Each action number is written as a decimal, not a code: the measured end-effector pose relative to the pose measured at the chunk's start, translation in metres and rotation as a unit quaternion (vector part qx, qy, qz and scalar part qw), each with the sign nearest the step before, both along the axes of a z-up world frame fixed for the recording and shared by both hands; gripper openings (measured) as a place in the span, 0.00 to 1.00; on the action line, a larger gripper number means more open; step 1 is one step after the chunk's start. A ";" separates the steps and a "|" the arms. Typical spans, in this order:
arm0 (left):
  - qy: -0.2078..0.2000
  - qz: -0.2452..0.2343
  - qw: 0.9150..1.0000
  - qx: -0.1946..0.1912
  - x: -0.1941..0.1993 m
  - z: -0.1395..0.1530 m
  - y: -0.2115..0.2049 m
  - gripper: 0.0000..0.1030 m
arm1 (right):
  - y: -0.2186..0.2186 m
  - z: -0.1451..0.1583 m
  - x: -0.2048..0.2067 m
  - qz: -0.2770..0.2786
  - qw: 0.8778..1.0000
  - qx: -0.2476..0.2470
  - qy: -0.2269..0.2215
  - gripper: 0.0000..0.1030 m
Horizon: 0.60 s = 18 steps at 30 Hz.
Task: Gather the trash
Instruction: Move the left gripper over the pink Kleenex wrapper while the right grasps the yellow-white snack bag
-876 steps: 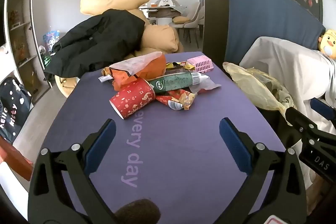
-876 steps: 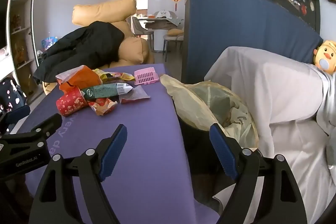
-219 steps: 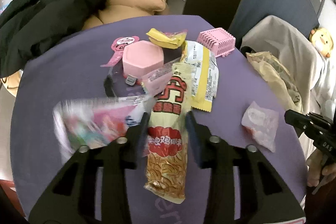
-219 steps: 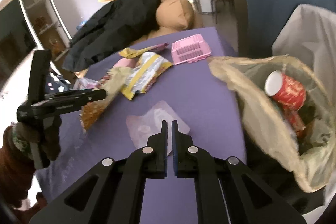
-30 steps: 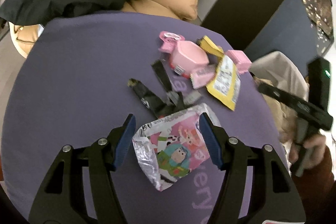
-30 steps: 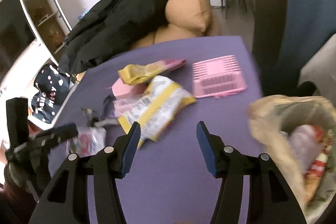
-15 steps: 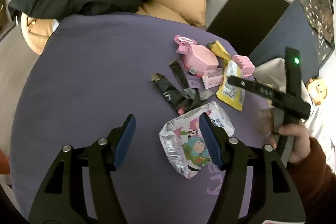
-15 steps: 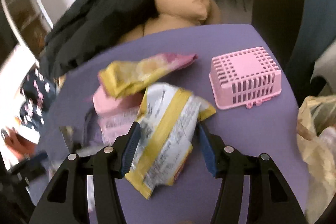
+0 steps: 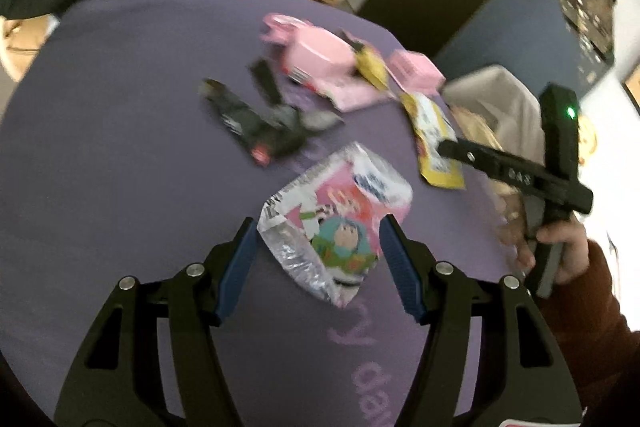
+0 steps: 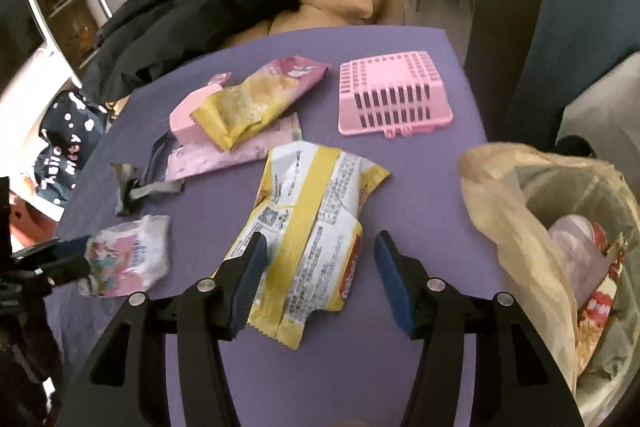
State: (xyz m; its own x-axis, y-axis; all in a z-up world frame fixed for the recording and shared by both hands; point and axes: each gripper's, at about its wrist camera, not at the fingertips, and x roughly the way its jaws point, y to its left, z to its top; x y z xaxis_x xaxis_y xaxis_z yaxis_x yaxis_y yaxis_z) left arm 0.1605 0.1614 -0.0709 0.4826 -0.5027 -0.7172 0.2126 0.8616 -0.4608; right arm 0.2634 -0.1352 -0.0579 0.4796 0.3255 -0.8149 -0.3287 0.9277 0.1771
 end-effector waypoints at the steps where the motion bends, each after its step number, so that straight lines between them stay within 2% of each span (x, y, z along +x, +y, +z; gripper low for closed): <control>1: -0.002 -0.011 1.000 0.003 -0.002 0.001 -0.005 0.58 | -0.004 -0.001 -0.002 -0.004 1.000 0.010 0.002 0.52; 6: -0.023 -0.009 0.999 0.029 -0.007 0.013 -0.015 0.58 | -0.009 -0.001 0.002 -0.025 0.998 0.054 0.022 0.61; 10: -0.035 0.003 0.998 0.055 -0.008 0.017 -0.014 0.58 | 0.007 -0.001 0.004 -0.011 0.999 0.049 0.009 0.61; 11: -0.033 0.004 0.998 0.057 -0.008 0.017 -0.014 0.58 | 0.010 -0.002 0.005 -0.012 0.999 0.042 0.003 0.61; 15: -0.031 0.006 0.997 0.067 -0.007 0.017 -0.015 0.58 | 0.031 -0.005 0.015 -0.016 0.999 -0.036 -0.030 0.61; 17: -0.030 0.008 0.997 0.069 -0.008 0.016 -0.013 0.58 | 0.035 -0.005 0.020 -0.011 0.998 -0.045 -0.032 0.60; 18: -0.030 0.008 0.997 0.068 -0.009 0.015 -0.013 0.58 | 0.035 -0.004 0.022 -0.006 0.999 -0.038 -0.029 0.57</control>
State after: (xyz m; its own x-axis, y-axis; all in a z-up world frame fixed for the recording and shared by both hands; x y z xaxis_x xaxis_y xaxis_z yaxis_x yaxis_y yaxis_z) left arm 0.1516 0.1484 -0.0555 0.5341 -0.3936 -0.7482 0.2212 0.9192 -0.3257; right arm 0.2850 -0.0999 -0.0623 0.5309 0.2571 -0.8075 -0.3251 0.9417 0.0861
